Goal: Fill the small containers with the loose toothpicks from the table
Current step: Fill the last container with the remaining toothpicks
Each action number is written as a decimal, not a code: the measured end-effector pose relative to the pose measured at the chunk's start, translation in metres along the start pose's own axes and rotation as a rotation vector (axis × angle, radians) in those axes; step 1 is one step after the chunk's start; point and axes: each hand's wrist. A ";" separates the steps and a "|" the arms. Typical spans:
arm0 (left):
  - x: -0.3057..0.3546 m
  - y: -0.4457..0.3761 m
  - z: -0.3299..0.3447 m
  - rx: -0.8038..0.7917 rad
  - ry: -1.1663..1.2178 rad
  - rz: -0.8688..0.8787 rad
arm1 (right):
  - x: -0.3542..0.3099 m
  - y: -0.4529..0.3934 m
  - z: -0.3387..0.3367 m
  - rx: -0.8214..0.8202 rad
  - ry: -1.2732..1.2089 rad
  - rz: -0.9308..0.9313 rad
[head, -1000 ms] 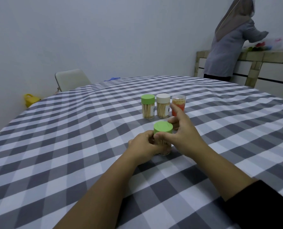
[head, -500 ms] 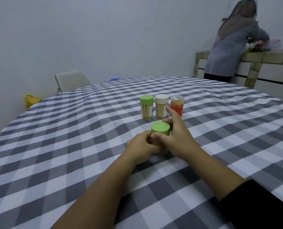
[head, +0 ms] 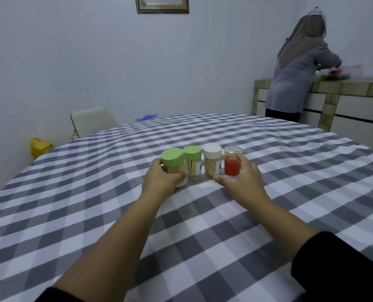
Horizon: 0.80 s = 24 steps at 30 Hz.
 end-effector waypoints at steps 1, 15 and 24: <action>-0.002 -0.010 0.000 0.032 -0.033 -0.016 | 0.002 -0.008 0.002 0.026 0.038 0.038; -0.045 -0.049 0.044 0.240 -0.059 0.037 | 0.030 -0.061 0.031 0.024 0.088 0.243; -0.060 -0.059 0.051 0.277 -0.124 0.055 | 0.036 -0.066 0.040 0.053 0.122 0.217</action>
Point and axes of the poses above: each hand's wrist, its own y-axis away from the middle knuckle, its own z-axis out of the palm, x = y × z, and after that the axes turned 2 degrees about y, right-handed
